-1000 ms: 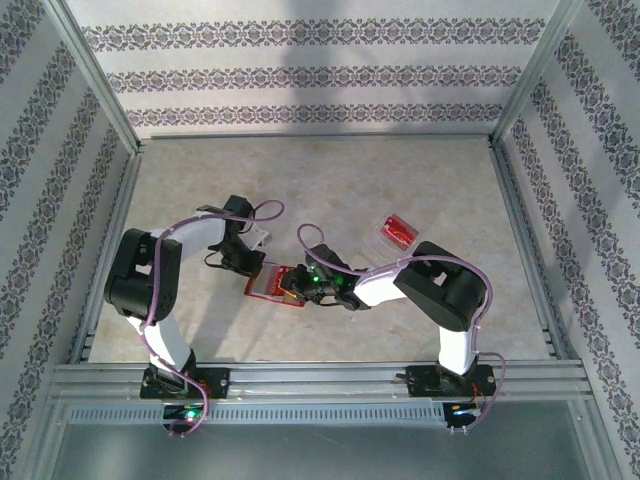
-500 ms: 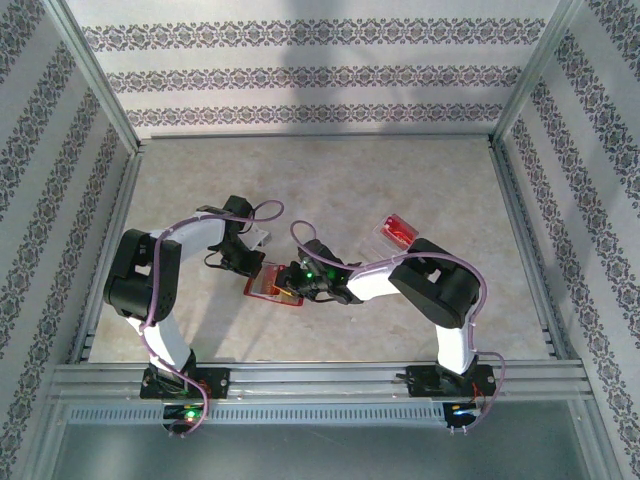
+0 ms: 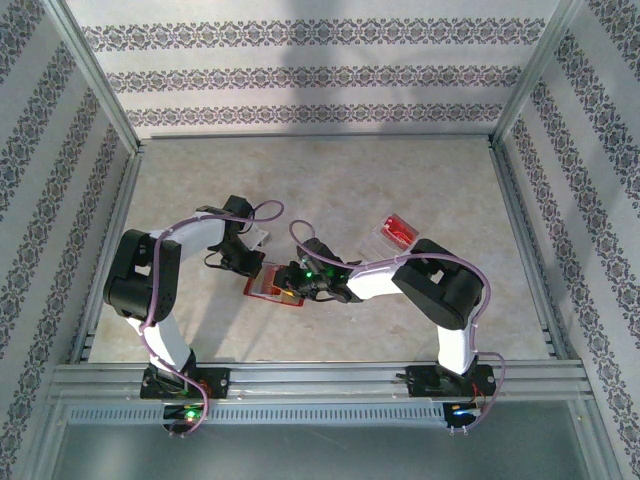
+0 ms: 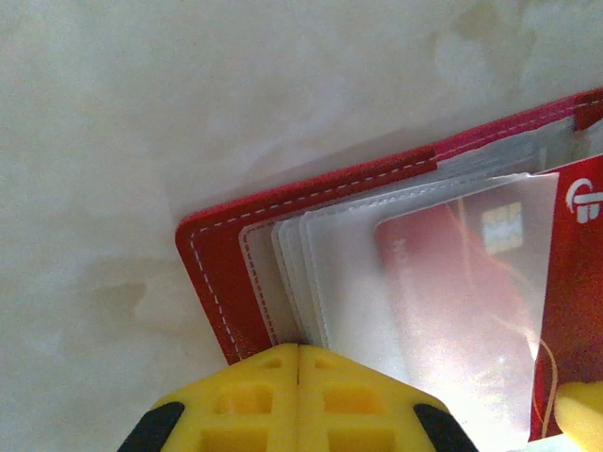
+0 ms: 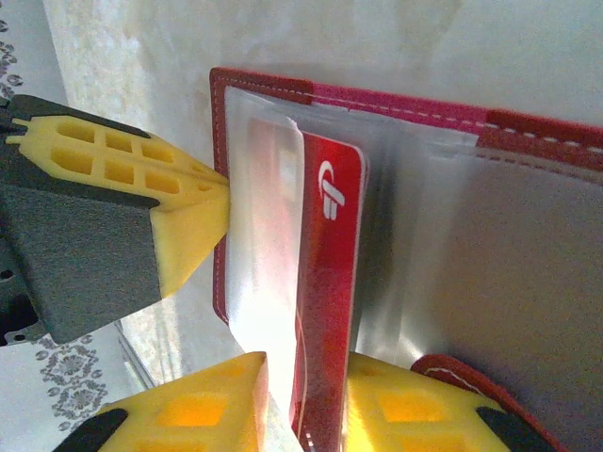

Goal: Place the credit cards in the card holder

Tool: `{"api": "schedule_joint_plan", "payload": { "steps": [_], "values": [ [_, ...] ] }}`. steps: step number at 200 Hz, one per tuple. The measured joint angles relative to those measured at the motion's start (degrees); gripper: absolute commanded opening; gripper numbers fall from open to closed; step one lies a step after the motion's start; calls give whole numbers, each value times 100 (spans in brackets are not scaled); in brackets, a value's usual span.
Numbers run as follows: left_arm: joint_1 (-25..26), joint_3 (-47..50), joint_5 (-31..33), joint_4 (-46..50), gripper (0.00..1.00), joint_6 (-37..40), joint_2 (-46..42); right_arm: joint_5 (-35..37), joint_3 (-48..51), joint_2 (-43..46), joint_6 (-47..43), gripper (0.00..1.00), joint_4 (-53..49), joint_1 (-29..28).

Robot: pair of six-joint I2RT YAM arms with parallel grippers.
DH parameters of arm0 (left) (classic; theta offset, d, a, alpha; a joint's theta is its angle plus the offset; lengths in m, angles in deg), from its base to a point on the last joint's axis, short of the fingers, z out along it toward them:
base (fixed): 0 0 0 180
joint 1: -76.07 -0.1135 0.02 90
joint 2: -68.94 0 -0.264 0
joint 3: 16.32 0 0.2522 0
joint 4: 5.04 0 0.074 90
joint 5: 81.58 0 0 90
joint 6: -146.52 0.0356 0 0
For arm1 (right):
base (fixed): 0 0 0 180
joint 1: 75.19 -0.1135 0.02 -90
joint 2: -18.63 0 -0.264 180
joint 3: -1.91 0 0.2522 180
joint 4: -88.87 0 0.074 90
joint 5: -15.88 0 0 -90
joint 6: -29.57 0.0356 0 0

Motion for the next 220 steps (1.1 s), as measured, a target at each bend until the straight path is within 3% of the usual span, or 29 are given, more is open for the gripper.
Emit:
{"api": "schedule_joint_plan", "payload": {
  "steps": [36, 75, 121, 220],
  "values": [
    [0, 9, 0, -11, 3, 0, -4, 37, 46, 59, -7, 27, -39, -9],
    [0, 33, -4, -26, 3, 2, -20, 107, 61, 127, -92, 13, -323, -11],
    [0, 33, -4, -26, 3, 0, -24, 92, 31, 107, -146, 7, -393, -11],
    [0, 37, -17, -26, 3, 0, -24, -31, -367, -162, -186, 15, -566, -72]
  ]
}}
